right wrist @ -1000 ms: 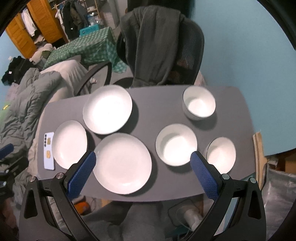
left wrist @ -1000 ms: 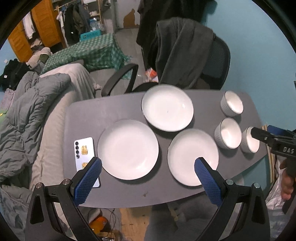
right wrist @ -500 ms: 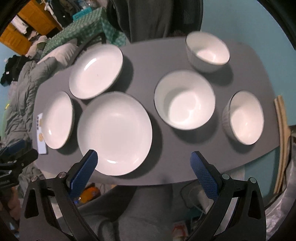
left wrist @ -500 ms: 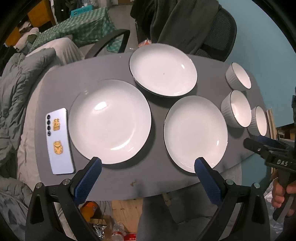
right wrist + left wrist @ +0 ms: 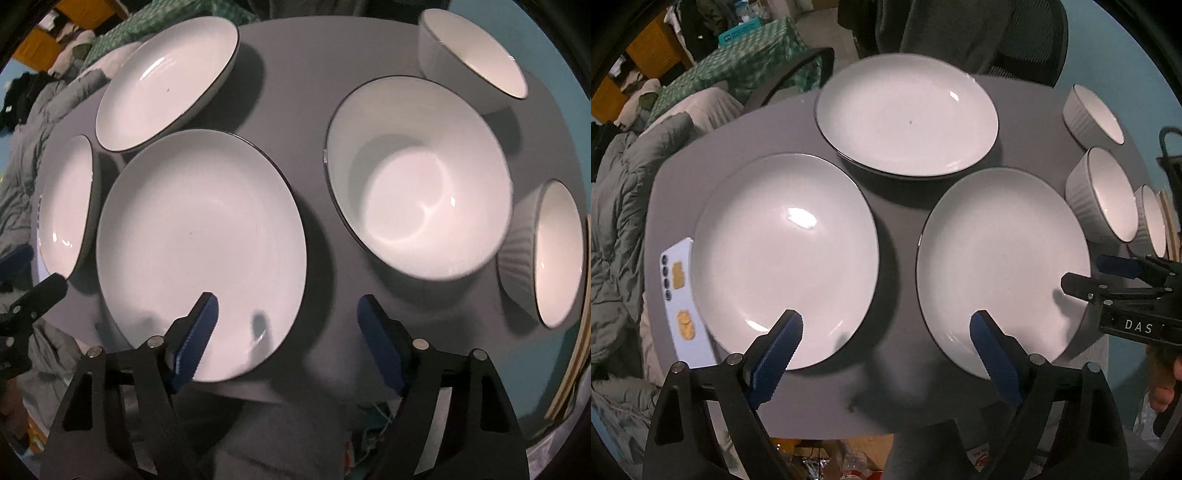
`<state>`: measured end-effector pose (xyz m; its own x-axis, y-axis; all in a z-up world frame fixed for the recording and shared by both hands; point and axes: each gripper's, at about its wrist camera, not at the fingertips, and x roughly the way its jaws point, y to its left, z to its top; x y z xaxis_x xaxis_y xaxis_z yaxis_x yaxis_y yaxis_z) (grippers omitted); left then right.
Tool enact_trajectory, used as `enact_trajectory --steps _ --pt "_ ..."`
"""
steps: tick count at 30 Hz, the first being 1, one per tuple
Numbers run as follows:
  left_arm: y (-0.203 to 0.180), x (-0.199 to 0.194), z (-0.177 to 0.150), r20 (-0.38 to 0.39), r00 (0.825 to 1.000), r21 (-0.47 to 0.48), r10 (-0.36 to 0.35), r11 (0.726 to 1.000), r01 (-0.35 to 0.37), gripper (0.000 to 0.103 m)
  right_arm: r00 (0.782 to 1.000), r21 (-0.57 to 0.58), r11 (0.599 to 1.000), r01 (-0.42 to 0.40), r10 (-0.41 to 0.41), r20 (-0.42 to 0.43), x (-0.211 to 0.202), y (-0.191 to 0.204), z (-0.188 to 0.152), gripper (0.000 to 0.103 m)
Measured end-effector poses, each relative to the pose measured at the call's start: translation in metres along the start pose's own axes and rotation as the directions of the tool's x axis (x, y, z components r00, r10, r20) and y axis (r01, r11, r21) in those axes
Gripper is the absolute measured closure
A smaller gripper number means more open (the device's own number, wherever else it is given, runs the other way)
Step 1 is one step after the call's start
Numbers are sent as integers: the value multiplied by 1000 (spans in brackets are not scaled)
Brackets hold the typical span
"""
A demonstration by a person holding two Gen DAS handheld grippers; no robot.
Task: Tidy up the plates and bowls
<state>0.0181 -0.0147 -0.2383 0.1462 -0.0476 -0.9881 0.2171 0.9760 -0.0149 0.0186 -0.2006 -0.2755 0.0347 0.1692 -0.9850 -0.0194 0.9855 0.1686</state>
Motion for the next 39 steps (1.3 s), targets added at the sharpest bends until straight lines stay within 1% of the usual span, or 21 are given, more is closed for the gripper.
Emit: enact_trajectory --steps 2,3,5,6,7,8,11,14,16,17,20,23,26,28,29,30,31,33,34,39 --pt "0 7 2 -28 1000 -8 -7 1000 7 20 1000 -13 1000 -1 1 -7 1 -1 3 30" --pt "-1 10 2 -41 999 -16 -9 1000 9 20 1000 -22 1000 -4 4 -8 1 -2 5 31" --pt "0 15 3 -56 998 -39 -27 999 25 22 1000 -33 999 -10 10 -13 0 -4 7 37" --pt "0 18 4 -66 997 -48 -28 999 24 24 1000 -37 999 -14 13 -20 0 -5 9 38" --pt "0 20 5 -80 996 -52 -29 998 25 26 1000 -39 999 -16 16 -22 2 -5 13 43" --pt "-1 22 5 -87 996 -55 -34 998 29 31 999 -44 999 -23 22 -24 1 -5 14 48" --pt "0 25 8 -99 995 -73 -23 997 16 35 1000 -58 998 -5 3 -30 -3 -7 17 52" --pt "4 26 13 -115 993 -97 -27 995 16 37 999 -62 998 -19 17 -41 -10 -9 17 53" --pt "9 23 18 -136 990 -126 -35 992 18 39 999 -78 997 -1 -3 -47 -15 -10 16 53" --pt "11 22 19 -143 989 -143 -46 989 25 39 999 -82 997 6 -9 -35 -21 -10 15 53" --pt "21 17 19 -151 986 -188 -75 981 46 39 1000 -78 997 -14 12 -20 -31 -7 14 53" --pt "30 15 16 -169 982 -209 -86 977 49 39 1000 -85 996 15 -16 -14 -37 -11 15 53" --pt "38 8 12 -173 979 -233 -111 970 69 39 999 -106 993 44 -43 10 -42 -11 14 53" --pt "42 5 10 -172 977 -241 -123 967 79 39 998 -125 990 57 -55 22 -47 -12 14 53" --pt "43 4 9 -177 976 -241 -126 967 81 39 999 -134 990 44 -42 15 -50 -13 13 53" --pt "45 5 11 -184 974 -243 -134 966 87 39 999 -130 990 50 -48 14 -52 -14 14 53" --pt "46 4 11 -188 972 -247 -144 964 95 39 999 -127 991 53 -52 12 -48 -11 28 53" --pt "49 5 9 -191 967 -256 -168 960 116 39 998 -131 990 58 -59 -2 -52 -14 30 53" --pt "51 7 11 -193 965 -257 -176 959 123 39 998 -141 988 62 -64 -6 -54 -8 29 53" --pt "43 13 19 -199 955 -261 -222 951 167 39 996 -214 973 86 -91 -13 -67 -10 24 55"
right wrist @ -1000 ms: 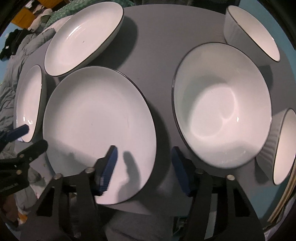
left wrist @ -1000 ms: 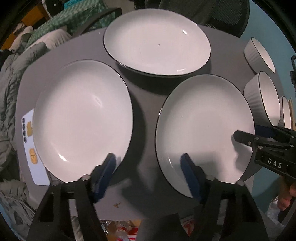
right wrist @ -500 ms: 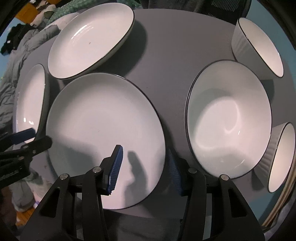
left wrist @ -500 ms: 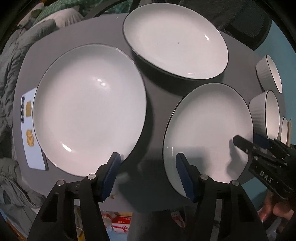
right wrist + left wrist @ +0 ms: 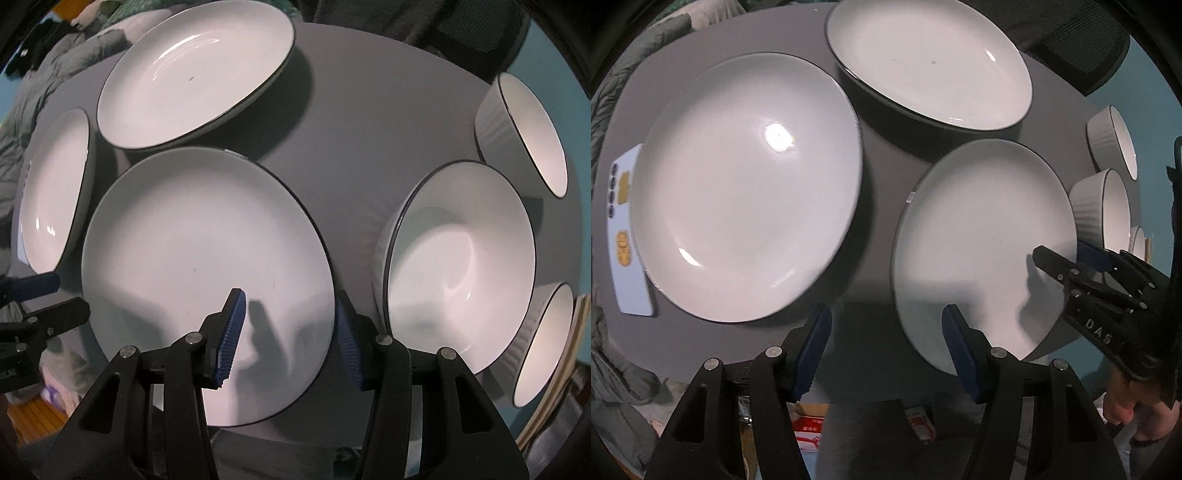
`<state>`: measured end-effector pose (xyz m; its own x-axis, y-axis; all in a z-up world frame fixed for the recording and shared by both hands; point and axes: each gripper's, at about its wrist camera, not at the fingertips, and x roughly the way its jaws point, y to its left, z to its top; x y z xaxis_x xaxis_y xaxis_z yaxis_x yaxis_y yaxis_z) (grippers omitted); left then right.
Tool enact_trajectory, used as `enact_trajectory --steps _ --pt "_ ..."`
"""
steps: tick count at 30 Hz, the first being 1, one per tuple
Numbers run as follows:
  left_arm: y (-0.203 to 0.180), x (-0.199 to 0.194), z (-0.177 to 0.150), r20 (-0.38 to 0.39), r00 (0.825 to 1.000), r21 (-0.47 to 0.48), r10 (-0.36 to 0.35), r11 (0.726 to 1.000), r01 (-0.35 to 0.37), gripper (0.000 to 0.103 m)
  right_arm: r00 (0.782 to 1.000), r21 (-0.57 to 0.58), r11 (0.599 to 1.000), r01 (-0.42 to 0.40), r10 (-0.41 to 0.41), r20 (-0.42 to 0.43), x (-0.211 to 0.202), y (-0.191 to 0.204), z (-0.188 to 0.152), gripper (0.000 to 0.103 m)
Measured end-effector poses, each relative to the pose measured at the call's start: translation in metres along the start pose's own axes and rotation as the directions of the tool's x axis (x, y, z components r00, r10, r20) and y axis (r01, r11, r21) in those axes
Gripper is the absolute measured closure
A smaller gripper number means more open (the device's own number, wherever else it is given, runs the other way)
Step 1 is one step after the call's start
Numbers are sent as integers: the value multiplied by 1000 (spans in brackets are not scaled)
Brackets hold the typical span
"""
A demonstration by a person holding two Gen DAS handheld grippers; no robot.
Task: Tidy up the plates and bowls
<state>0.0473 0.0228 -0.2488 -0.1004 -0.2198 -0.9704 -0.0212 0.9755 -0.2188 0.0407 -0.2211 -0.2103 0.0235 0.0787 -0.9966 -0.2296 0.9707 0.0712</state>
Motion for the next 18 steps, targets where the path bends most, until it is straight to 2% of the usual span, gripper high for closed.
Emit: enact_trajectory --steps 1,4,6,7,10,11,12,14,16,18 --pt "4 4 -7 4 1000 -3 -8 1000 8 39 1000 -14 1000 8 -8 -1 7 14 1 58" --pt "7 8 0 5 999 -30 -37 999 37 39 1000 -47 999 17 -17 -4 0 10 -2 66" --pt "9 10 4 0 998 -42 -57 998 56 39 1000 -43 999 -8 7 -2 -5 3 -3 70" --pt "2 15 -7 0 999 -44 -54 998 54 39 1000 -39 999 -19 19 -1 -7 2 -3 75" --pt "5 10 -10 14 999 -19 -41 999 41 51 999 -24 998 -54 54 1 -15 -7 -4 79" --pt "5 10 -9 4 1000 -2 -19 1000 19 62 998 -21 998 -60 60 1 -18 -11 -4 79" --pt "3 9 -15 -5 1000 4 -6 1000 6 69 998 -18 998 -64 64 4 -21 -13 -5 79" --pt "2 10 -13 -3 1000 11 26 1000 -26 74 998 -16 998 -62 62 10 -25 -16 -8 79" --pt "7 7 -15 2 1000 13 20 1000 -20 75 997 -5 997 -71 71 14 -23 -28 -16 79" --pt "16 5 -18 4 1000 24 18 1000 -18 75 994 23 994 -106 106 10 -18 -36 -6 79"
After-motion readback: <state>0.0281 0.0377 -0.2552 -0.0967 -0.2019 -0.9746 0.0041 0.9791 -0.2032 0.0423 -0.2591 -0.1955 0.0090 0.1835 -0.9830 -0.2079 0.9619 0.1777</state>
